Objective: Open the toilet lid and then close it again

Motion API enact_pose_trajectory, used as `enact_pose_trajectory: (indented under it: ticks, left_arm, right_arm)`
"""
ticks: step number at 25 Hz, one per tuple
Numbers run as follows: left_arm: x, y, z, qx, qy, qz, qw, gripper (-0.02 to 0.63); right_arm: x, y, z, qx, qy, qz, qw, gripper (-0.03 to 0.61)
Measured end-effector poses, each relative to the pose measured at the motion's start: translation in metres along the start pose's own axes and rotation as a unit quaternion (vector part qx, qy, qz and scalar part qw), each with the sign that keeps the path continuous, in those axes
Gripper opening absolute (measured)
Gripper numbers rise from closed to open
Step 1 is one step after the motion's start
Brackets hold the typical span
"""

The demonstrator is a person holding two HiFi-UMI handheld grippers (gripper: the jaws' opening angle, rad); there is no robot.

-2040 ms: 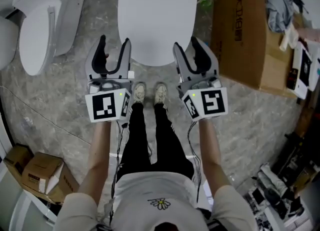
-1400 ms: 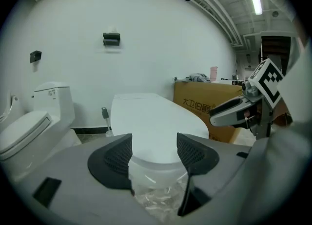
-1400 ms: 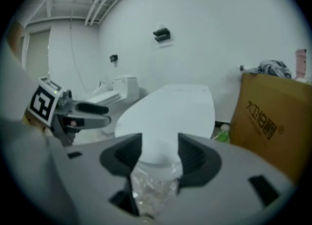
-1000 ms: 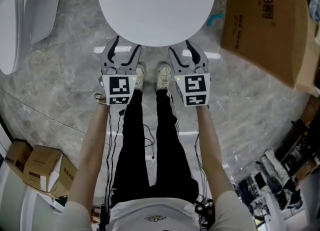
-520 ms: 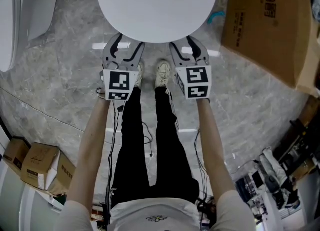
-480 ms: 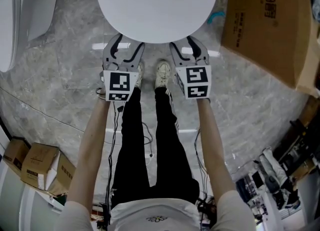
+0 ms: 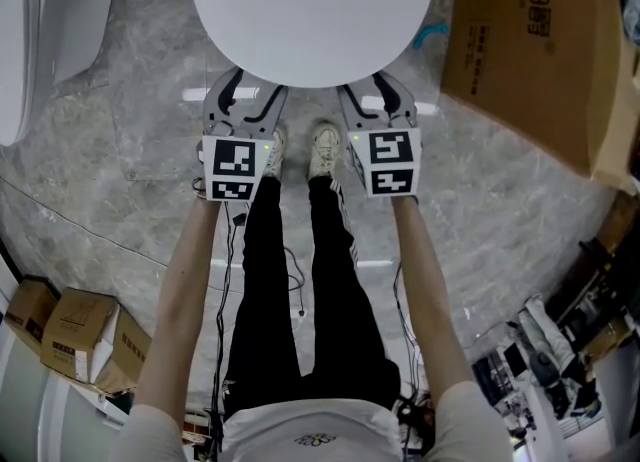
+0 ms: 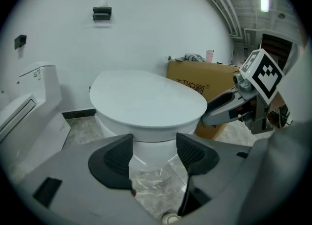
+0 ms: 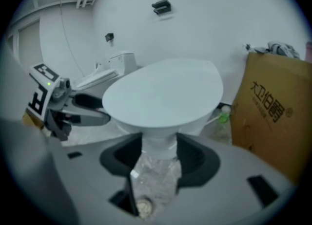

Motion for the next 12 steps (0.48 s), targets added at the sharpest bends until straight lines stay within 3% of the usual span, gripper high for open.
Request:
enact_pose_trajectory:
  ticks: [12]
  left_arm:
    - [0.007,-0.033,-0.025,0.025,0.003,0.016,0.9996,0.284]
  right_arm:
    - [0.012,-0.026,-0.03,-0.001,-0.021,0.014,1.0,0.232]
Point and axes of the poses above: the fingertips, and each gripper's own axes: z forward along the fingers, x to its right, y out of its underside, the point moved 10 cm from there along -z, backward along the fingers, and after that the axes turned 13 degrees about y, right-handed, at the moved point
